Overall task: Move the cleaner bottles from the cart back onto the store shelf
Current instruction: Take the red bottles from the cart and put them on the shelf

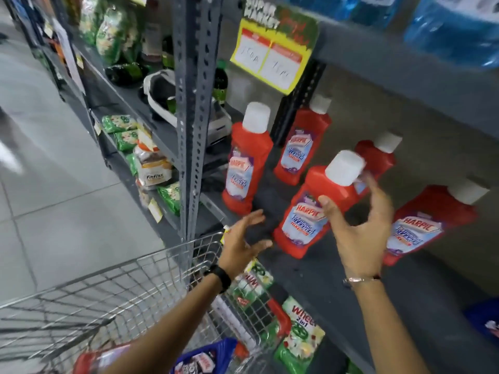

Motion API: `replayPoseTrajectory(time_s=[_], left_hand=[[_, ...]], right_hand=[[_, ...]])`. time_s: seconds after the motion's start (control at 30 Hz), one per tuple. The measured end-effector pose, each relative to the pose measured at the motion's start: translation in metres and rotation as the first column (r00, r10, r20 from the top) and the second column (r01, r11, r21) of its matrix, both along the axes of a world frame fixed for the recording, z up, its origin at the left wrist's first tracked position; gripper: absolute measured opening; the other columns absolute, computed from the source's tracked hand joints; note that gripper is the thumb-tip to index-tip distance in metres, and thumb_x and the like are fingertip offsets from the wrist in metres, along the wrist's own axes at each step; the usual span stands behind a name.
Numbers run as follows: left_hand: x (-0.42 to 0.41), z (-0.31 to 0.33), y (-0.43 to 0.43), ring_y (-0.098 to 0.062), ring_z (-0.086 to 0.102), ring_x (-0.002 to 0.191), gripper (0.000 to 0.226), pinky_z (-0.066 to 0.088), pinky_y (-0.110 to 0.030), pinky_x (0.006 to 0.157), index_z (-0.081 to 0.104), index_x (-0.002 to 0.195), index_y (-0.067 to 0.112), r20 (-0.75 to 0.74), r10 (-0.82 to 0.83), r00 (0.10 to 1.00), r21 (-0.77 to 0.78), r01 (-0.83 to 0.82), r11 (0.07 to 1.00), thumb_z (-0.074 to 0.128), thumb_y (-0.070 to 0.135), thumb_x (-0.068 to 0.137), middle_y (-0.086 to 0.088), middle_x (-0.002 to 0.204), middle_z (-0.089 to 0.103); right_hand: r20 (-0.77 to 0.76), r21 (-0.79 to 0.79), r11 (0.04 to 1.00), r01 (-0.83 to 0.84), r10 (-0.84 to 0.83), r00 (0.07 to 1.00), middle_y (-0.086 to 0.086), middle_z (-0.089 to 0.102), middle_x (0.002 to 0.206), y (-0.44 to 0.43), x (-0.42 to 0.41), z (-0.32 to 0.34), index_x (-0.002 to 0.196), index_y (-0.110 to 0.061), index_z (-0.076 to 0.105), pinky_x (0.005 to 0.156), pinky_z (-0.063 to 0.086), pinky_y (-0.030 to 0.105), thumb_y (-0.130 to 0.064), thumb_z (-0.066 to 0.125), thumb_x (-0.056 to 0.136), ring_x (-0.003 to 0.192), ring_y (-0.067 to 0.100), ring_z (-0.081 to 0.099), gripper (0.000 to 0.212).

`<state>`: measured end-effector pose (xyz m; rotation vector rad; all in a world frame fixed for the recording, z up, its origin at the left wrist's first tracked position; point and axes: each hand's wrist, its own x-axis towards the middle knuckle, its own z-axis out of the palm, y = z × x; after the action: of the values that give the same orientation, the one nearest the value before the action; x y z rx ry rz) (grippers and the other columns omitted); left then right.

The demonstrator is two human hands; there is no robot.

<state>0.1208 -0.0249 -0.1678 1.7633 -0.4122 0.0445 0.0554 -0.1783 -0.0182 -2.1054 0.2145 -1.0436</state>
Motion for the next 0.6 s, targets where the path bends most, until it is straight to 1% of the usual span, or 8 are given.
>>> replayPoseTrajectory(time_s=[0.07, 0.13, 0.2, 0.3, 0.37, 0.43, 0.5, 0.6], left_hand=[[-0.011, -0.010, 0.035, -0.001, 0.058, 0.107, 0.047, 0.050, -0.028, 0.088, 0.051, 0.116, 0.022, -0.045, 0.113, 0.993, -0.135, -0.118, 0.984, 0.071, 0.022, 0.073, 0.020, 0.115, 0.061], [-0.020, -0.037, 0.080, 0.005, 0.059, 0.099, 0.035, 0.048, -0.018, 0.084, 0.055, 0.107, 0.016, -0.083, 0.283, 0.956, -0.174, -0.293, 0.940, 0.068, 0.008, 0.076, 0.022, 0.106, 0.064], [-0.030, -0.082, 0.131, 0.010, 0.059, 0.091, 0.031, 0.047, -0.015, 0.082, 0.055, 0.102, 0.026, -0.141, 0.398, 0.907, -0.084, -0.411, 0.908, 0.067, 0.014, 0.076, 0.015, 0.099, 0.066], [-0.053, -0.163, 0.197, 0.005, 0.061, 0.087, 0.036, 0.046, -0.013, 0.080, 0.058, 0.092, 0.038, -0.299, 0.399, 0.867, 0.156, -0.369, 0.916, 0.070, 0.013, 0.070, 0.002, 0.100, 0.069], [-0.072, -0.211, 0.229, -0.021, 0.064, 0.098, 0.043, 0.042, -0.015, 0.081, 0.062, 0.101, 0.018, -0.389, 0.376, 0.841, 0.371, -0.230, 0.900, 0.075, -0.001, 0.065, -0.018, 0.107, 0.067], [-0.086, -0.253, 0.256, -0.035, 0.057, 0.110, 0.056, 0.039, -0.022, 0.088, 0.056, 0.114, 0.002, -0.457, 0.370, 0.809, 0.556, -0.065, 0.829, 0.079, 0.004, 0.063, -0.022, 0.118, 0.061], [-0.097, -0.280, 0.274, -0.031, 0.046, 0.125, 0.079, 0.038, -0.034, 0.101, 0.041, 0.132, 0.010, -0.516, 0.328, 0.791, 0.700, 0.169, 0.693, 0.080, 0.025, 0.065, -0.016, 0.136, 0.048], [-0.110, -0.307, 0.294, -0.026, 0.024, 0.139, 0.110, 0.023, -0.049, 0.111, 0.020, 0.143, 0.022, -0.567, 0.208, 0.797, 0.795, 0.463, 0.392, 0.081, 0.044, 0.054, -0.007, 0.153, 0.025]], right_hand=[[0.239, -0.108, 0.977, 0.181, -0.152, 0.959, 0.013, 0.055, 0.121, 0.020, -0.010, -0.021, 0.119, -0.004, 0.053, 0.101, 0.038, 0.034, -0.030, 0.072, 0.075, 0.115, 0.025, 0.050, 0.054], [0.364, -0.072, 0.978, 0.196, -0.157, 0.918, 0.025, 0.056, 0.113, 0.054, -0.019, -0.054, 0.111, 0.003, 0.055, 0.098, 0.040, 0.039, -0.016, 0.068, 0.078, 0.108, 0.032, 0.052, 0.040], [0.259, -0.018, 0.999, 0.044, -0.038, 0.965, 0.016, 0.055, 0.110, 0.095, -0.024, -0.102, 0.109, -0.003, 0.054, 0.097, 0.041, 0.035, -0.014, 0.063, 0.080, 0.106, 0.028, 0.053, 0.033], [-0.216, 0.173, 0.973, -0.151, 0.188, 0.958, 0.003, 0.058, 0.113, 0.151, -0.021, -0.193, 0.111, -0.017, 0.052, 0.089, 0.043, 0.024, -0.021, 0.059, 0.080, 0.101, 0.009, 0.052, 0.032], [-0.525, 0.379, 0.919, -0.114, 0.314, 0.791, 0.007, 0.058, 0.119, 0.174, -0.018, -0.262, 0.115, -0.010, 0.050, 0.083, 0.041, 0.020, -0.013, 0.062, 0.079, 0.101, 0.010, 0.053, 0.038], [-0.703, 0.488, 0.872, -0.033, 0.415, 0.578, 0.015, 0.057, 0.123, 0.189, -0.017, -0.331, 0.115, -0.002, 0.050, 0.087, 0.043, 0.027, -0.004, 0.063, 0.077, 0.109, 0.024, 0.056, 0.040], [-0.813, 0.492, 0.870, 0.031, 0.446, 0.376, 0.022, 0.057, 0.124, 0.198, -0.018, -0.389, 0.118, 0.002, 0.048, 0.095, 0.045, 0.042, -0.007, 0.066, 0.076, 0.114, 0.036, 0.055, 0.047], [-0.871, 0.473, 0.881, 0.019, 0.465, 0.157, 0.010, 0.054, 0.117, 0.205, -0.025, -0.443, 0.125, 0.005, 0.043, 0.092, 0.043, 0.035, -0.011, 0.068, 0.078, 0.111, 0.027, 0.053, 0.055]])
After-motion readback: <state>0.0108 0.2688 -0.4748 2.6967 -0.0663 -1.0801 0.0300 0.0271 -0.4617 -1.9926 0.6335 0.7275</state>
